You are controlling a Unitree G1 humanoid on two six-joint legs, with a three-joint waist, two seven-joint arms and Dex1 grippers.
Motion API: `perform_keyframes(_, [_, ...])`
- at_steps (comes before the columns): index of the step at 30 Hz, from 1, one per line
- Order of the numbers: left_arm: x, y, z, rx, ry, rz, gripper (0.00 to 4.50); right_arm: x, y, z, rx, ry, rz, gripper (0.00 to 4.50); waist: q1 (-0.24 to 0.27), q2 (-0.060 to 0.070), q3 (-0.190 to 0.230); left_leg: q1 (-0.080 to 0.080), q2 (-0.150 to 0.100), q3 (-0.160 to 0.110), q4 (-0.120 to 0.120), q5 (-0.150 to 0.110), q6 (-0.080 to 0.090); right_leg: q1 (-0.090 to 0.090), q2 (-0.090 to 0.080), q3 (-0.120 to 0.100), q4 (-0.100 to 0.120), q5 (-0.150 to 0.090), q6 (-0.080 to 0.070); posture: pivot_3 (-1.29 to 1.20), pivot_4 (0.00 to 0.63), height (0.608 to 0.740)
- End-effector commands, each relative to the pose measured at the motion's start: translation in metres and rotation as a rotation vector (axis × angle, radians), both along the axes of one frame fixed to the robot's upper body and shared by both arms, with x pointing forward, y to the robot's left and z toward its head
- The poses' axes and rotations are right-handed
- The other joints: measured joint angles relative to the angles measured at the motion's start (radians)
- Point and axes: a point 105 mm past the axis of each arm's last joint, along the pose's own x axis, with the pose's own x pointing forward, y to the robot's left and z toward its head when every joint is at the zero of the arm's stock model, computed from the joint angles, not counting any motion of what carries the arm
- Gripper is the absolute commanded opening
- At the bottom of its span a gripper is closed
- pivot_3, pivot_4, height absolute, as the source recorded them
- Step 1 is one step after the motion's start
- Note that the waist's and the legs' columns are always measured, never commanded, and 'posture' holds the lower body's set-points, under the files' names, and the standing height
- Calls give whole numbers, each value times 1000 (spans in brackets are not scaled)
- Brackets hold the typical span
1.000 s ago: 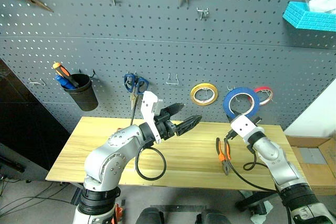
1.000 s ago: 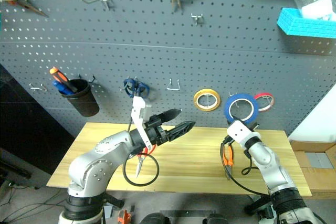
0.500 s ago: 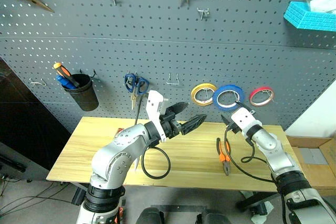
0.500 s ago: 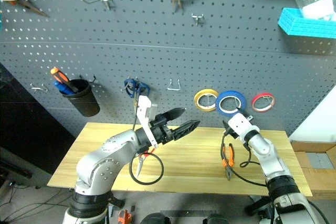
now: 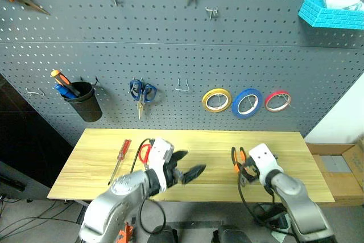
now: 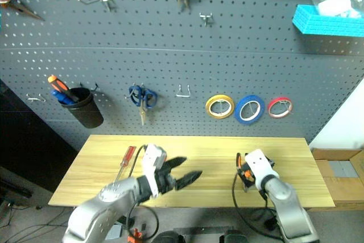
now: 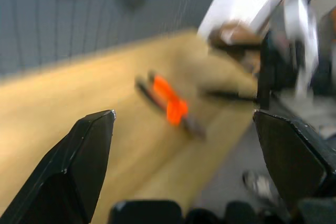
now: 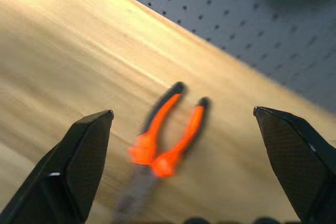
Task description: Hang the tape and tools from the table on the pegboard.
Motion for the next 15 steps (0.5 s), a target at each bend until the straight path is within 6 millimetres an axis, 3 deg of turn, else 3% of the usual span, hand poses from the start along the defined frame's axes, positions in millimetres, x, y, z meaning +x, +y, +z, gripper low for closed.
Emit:
perform_keyframes(1, [-4, 1, 9, 12, -97, -25, 4500, 12, 3, 9, 75, 110, -109, 4453, 7, 2, 9, -1, 0, 0, 0, 1, 1, -1, 0, 0, 0, -1, -2, 149, 120, 740])
perform_keyframes(5, [3, 2, 12, 41, -151, -5, 4500, 26, 5, 3, 136, 248, -208, 4453, 26, 3, 17, -5, -3, 0, 0, 1, 2, -4, -3, -2, -2, 0, 0, 172, 130, 740])
perform_keyframes(10, [17, -12, 29, 10, -220, 1, 4500, 50, -18, -2, 95, 295, -346, 4453, 29, 5, 19, -17, -4, 0, -1, 0, 3, -12, -4, -4, -2, 1, 0, 196, 138, 740])
perform_keyframes(15, [18, -20, 41, -5, -248, -5, 4500, 60, -36, -13, 22, 330, -403, 4453, 29, 5, 22, -22, -4, 0, -2, 0, 3, -17, -2, -3, -2, 1, 0, 216, 143, 740])
